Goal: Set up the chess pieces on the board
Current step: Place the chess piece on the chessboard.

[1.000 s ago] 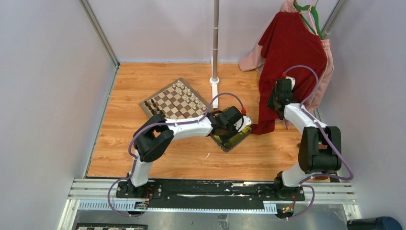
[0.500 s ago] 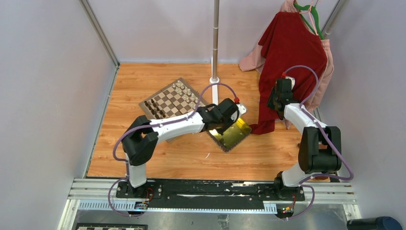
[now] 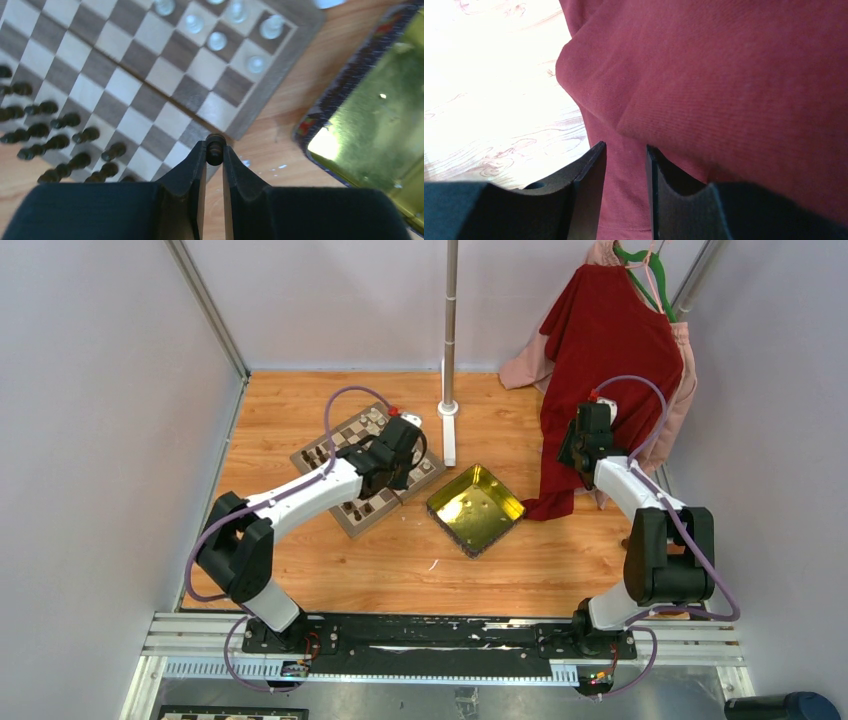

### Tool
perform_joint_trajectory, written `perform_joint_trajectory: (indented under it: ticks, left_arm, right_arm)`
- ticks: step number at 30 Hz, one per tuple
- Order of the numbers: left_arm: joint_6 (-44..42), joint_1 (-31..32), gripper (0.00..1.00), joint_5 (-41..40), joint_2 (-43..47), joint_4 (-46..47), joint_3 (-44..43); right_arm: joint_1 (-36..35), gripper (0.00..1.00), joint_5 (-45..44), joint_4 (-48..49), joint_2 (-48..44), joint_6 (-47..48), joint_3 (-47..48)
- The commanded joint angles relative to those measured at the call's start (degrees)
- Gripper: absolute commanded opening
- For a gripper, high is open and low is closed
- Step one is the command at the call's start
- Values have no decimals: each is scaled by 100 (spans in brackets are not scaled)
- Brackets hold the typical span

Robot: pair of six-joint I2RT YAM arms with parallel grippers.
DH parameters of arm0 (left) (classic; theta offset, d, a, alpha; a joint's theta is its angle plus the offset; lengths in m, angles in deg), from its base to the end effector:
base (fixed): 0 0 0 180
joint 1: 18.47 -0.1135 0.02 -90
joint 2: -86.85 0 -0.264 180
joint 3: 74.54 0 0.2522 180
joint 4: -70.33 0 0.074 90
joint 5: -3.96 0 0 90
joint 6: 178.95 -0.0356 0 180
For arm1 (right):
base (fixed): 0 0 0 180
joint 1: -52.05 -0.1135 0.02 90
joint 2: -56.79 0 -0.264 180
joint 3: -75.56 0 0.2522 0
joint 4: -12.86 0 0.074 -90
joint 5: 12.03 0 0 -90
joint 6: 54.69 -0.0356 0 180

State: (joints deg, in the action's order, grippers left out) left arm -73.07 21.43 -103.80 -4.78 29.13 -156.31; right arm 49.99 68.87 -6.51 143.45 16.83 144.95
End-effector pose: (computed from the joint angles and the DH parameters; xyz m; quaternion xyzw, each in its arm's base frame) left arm 0.2707 -0.2122 0.2503 0.1435 0.9218 -0.0254 0.3591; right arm 0.3330 0.0063 0.2370 0.1624 0.8765 0.0101 0.4531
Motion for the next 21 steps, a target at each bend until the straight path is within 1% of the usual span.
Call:
perform_joint_trajectory:
  ticks: [1,4,8,21]
  left_arm:
    - [776,-239,0,-403,311,-148,273]
    - [1003,-379,0,-547,408,-210,404]
    - [1273,-561,0,-538,462,-234,562]
    - [1806,-1125,0,-233,517,-157,976]
  right_arm:
    - [21,39,5,-60,-166,-55,-37]
    - [-15,39,14,-68,-175,-58,-40]
    - [-39,39,22,-64,-175,-43,-52]
    - [-66,38,63,-37,-127,-27,-62]
